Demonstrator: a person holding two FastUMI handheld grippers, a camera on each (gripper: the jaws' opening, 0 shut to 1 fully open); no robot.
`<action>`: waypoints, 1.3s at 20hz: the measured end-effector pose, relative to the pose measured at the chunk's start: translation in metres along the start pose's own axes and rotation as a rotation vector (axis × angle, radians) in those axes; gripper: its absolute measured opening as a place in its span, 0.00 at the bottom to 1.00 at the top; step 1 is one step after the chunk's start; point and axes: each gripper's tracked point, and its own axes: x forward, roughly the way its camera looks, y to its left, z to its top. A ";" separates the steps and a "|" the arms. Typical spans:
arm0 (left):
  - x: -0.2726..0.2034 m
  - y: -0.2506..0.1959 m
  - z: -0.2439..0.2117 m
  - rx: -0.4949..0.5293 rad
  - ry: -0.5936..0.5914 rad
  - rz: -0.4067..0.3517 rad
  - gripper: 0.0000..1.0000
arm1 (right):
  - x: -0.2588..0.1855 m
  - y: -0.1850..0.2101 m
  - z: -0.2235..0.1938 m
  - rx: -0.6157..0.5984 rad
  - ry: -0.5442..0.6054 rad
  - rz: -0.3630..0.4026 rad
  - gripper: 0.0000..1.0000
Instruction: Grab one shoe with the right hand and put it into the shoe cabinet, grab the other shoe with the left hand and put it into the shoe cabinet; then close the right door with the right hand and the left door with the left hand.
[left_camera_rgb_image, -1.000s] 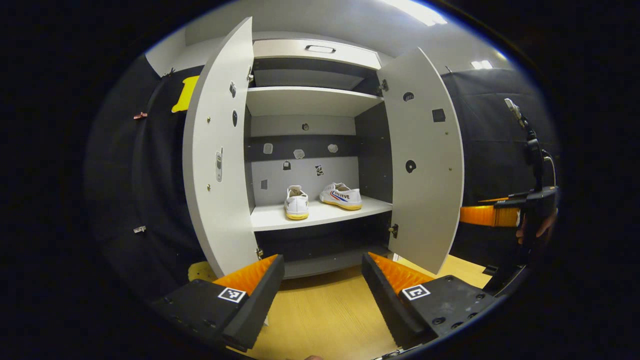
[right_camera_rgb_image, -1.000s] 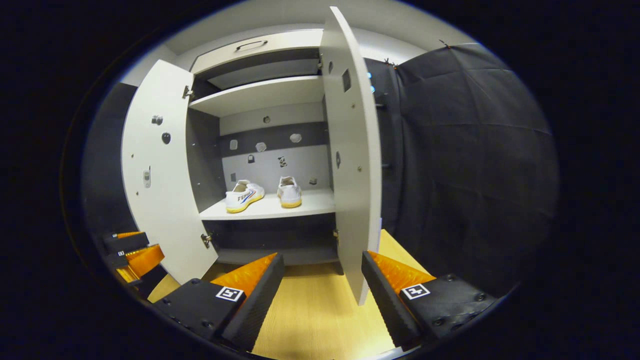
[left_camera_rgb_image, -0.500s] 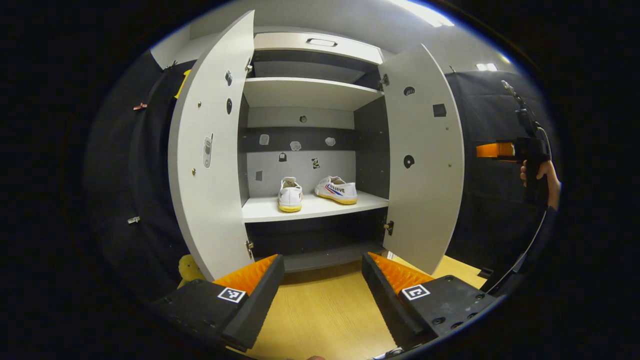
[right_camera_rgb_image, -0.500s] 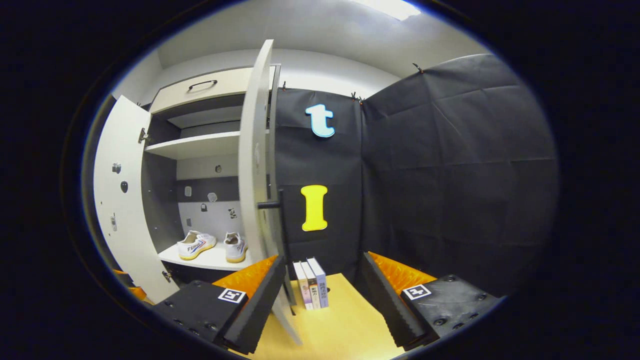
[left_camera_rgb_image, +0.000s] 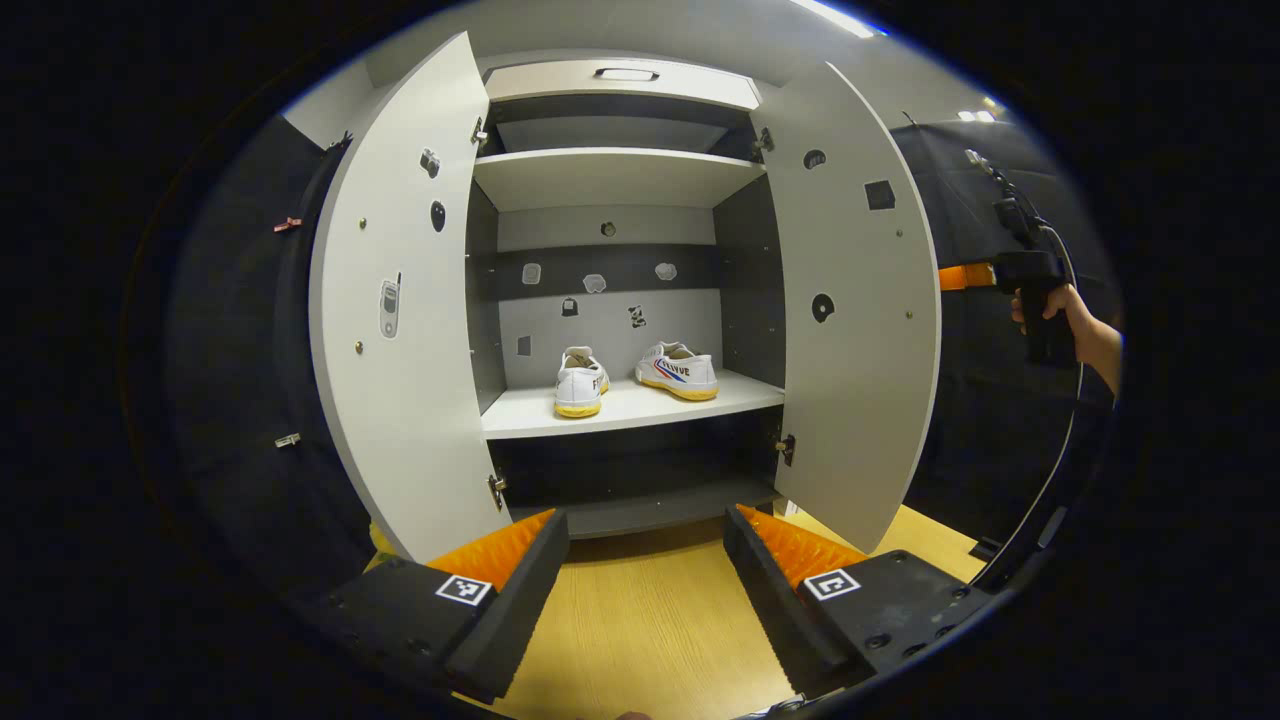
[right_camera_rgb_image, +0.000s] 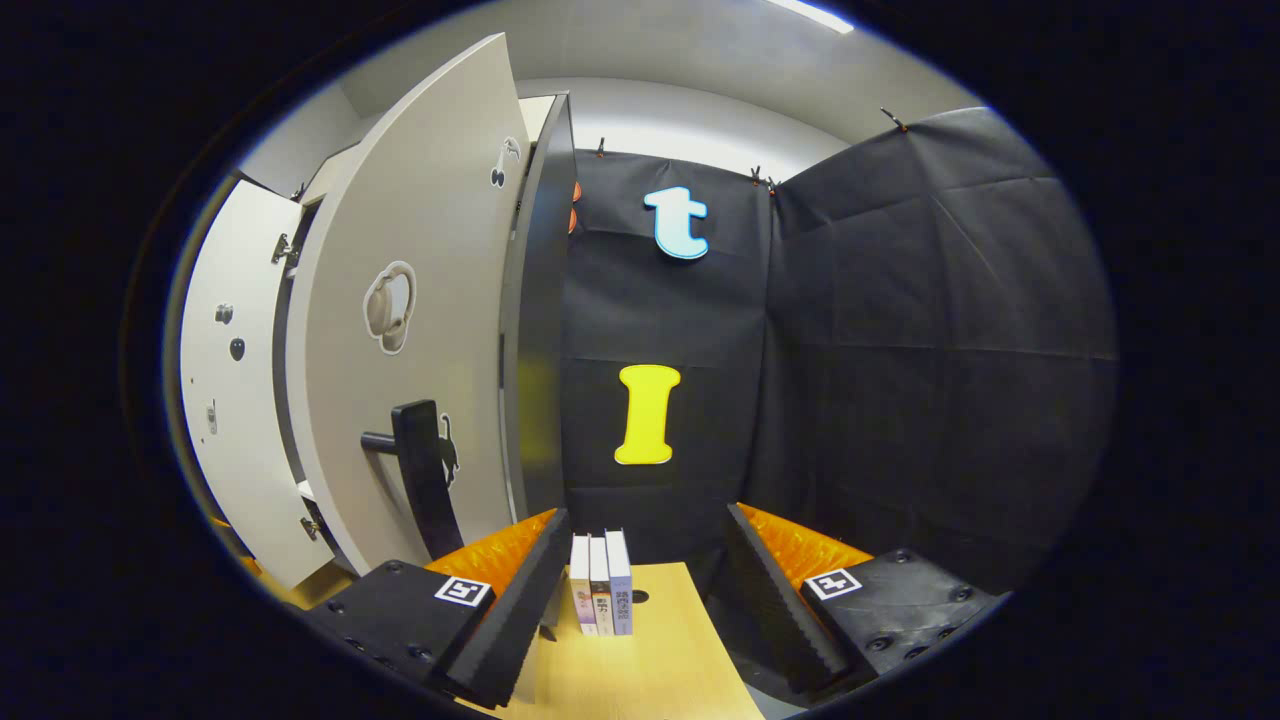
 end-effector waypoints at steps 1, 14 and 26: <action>-0.001 -0.001 -0.002 -0.001 0.007 0.008 0.97 | 0.005 0.008 -0.002 0.013 0.005 0.030 0.98; -0.010 0.012 0.003 -0.028 0.003 0.034 0.97 | -0.009 0.070 -0.001 0.081 0.001 0.091 0.96; -0.024 0.068 -0.012 -0.078 0.012 0.133 0.97 | 0.013 0.201 -0.028 0.094 0.088 0.237 0.98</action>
